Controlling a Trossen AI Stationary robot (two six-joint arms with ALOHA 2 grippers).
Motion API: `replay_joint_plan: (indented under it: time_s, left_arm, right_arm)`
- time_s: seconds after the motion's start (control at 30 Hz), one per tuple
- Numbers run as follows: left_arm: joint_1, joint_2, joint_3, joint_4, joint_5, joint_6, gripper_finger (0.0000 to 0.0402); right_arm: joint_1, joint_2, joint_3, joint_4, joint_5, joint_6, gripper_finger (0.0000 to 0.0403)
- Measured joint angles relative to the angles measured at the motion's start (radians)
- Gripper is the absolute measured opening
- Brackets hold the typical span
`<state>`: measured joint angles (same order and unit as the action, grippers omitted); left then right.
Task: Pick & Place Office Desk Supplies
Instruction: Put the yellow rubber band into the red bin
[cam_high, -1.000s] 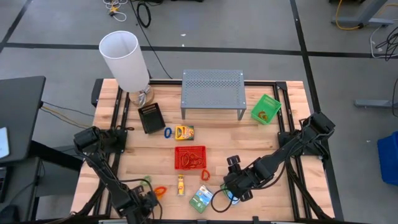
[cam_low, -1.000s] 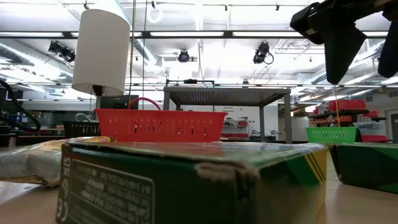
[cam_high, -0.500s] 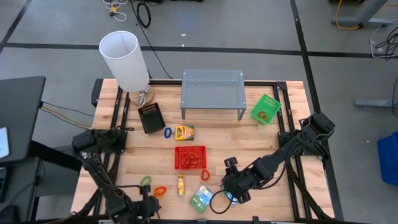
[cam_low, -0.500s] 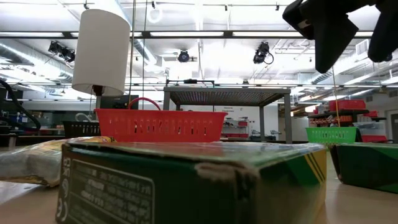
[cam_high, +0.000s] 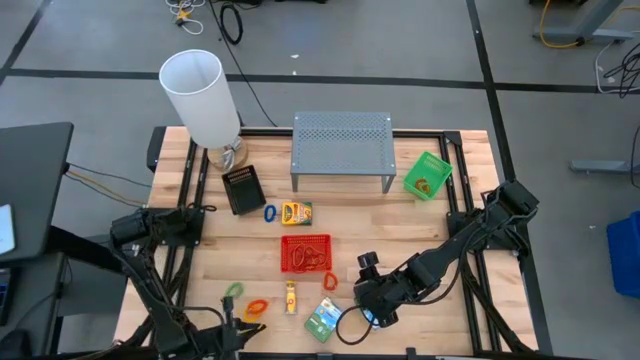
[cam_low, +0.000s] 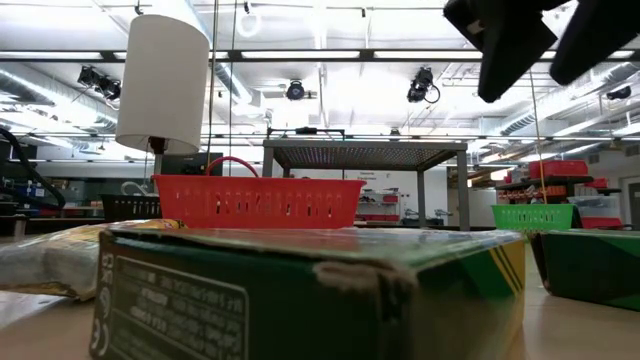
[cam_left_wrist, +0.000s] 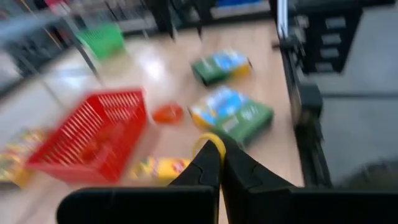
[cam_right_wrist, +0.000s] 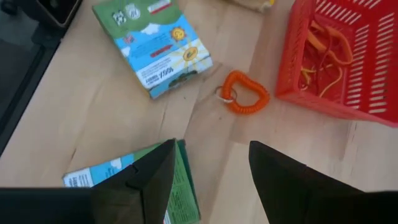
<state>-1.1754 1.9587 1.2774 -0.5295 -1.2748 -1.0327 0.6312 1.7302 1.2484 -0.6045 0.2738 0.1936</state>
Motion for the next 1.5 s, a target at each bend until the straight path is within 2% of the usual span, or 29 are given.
replay_joint_plan:
  time_s: [0.2, 0.23, 0.6, 0.7, 0.77, 0.9, 1.0, 1.1, 1.3, 1.5]
  left_arm:
    - [-0.003, -0.001, 0.0, -0.032, -0.266, 0.012, 0.0001]
    - [0.001, -0.001, 0.0, -0.048, -0.285, 0.009, 0.0001]
    - [0.143, -0.002, -0.004, -0.106, -0.286, -0.01, 0.0001]
    - [0.188, -0.002, -0.004, -0.096, -0.229, -0.003, 0.0001]
    - [0.225, -0.002, -0.004, -0.046, -0.144, 0.05, 0.0001]
    - [0.306, -0.002, 0.001, 0.188, 0.092, 0.361, 0.0001]
    - [0.369, -0.003, 0.0, 0.355, 0.178, 0.569, 0.0001]
    - [0.433, -0.006, 0.0, 0.427, 0.242, 0.701, 0.0001]
    - [0.535, -0.007, 0.0, 0.391, 0.262, 0.77, 0.0001]
    - [0.59, -0.035, -0.002, 0.277, 0.256, 0.757, 0.0001]
  right_arm:
    - [0.0, 0.0, 0.0, 0.046, 0.02, 0.0, 0.0213]
    - [0.0, 0.0, 0.0, 0.054, 0.028, 0.0, 0.0213]
    - [0.0, 0.0, 0.0, 0.127, 0.065, -0.035, 0.0213]
    - [-0.004, 0.0, 0.0, 0.139, 0.071, -0.062, 0.0213]
    - [-0.009, 0.0, 0.0, 0.138, 0.071, -0.078, 0.0213]
    - [-0.024, 0.0, 0.0, 0.135, 0.069, -0.087, 0.0213]
    - [-0.035, 0.0, 0.0, 0.123, 0.069, -0.097, 0.0213]
    - [-0.043, 0.0, 0.0, 0.115, 0.069, -0.105, 0.0213]
    - [-0.055, 0.0, 0.0, 0.104, 0.07, -0.108, 0.0213]
    - [-0.057, 0.0, 0.0, 0.101, 0.071, -0.115, 0.0213]
